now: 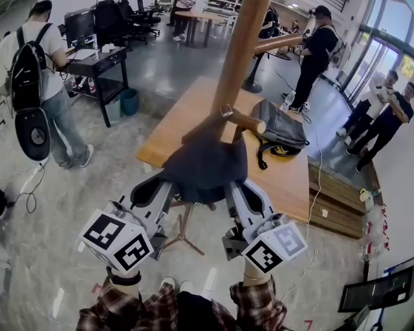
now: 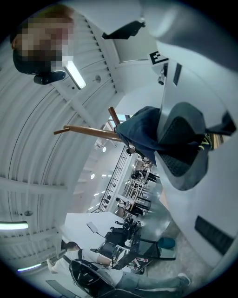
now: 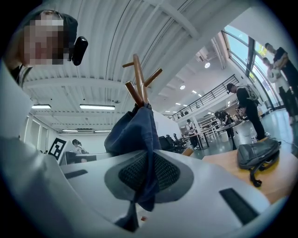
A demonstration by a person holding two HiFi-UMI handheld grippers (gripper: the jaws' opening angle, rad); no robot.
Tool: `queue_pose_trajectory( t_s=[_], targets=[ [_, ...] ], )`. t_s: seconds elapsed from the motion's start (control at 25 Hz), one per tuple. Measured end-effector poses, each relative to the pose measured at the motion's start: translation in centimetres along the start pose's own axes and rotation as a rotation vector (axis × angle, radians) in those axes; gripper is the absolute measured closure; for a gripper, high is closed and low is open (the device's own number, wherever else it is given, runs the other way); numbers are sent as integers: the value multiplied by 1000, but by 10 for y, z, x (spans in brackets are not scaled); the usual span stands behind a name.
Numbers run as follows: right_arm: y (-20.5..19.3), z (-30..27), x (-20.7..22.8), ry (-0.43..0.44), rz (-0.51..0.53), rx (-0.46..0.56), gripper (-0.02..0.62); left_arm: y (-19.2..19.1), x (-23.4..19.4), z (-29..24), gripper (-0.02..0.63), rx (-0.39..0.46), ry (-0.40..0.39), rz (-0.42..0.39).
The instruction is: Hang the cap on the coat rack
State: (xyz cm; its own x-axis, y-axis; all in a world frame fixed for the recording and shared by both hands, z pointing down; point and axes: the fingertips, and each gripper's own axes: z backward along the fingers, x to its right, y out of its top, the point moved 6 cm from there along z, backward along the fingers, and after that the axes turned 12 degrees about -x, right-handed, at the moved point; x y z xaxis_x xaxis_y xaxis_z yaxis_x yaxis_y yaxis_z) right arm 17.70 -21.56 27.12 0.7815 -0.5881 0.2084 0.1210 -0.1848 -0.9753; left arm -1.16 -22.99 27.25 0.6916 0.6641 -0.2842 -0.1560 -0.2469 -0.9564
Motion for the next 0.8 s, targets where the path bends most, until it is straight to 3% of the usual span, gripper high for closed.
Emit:
queue_pose_trajectory(
  t_s=[0.48, 0.8],
  targets=[
    [4, 10, -6, -20, 46, 10, 575, 2, 7, 7, 583, 19, -25, 27],
    [12, 31, -6, -42, 71, 30, 537, 8, 13, 22, 481, -2, -56, -28]
  ],
)
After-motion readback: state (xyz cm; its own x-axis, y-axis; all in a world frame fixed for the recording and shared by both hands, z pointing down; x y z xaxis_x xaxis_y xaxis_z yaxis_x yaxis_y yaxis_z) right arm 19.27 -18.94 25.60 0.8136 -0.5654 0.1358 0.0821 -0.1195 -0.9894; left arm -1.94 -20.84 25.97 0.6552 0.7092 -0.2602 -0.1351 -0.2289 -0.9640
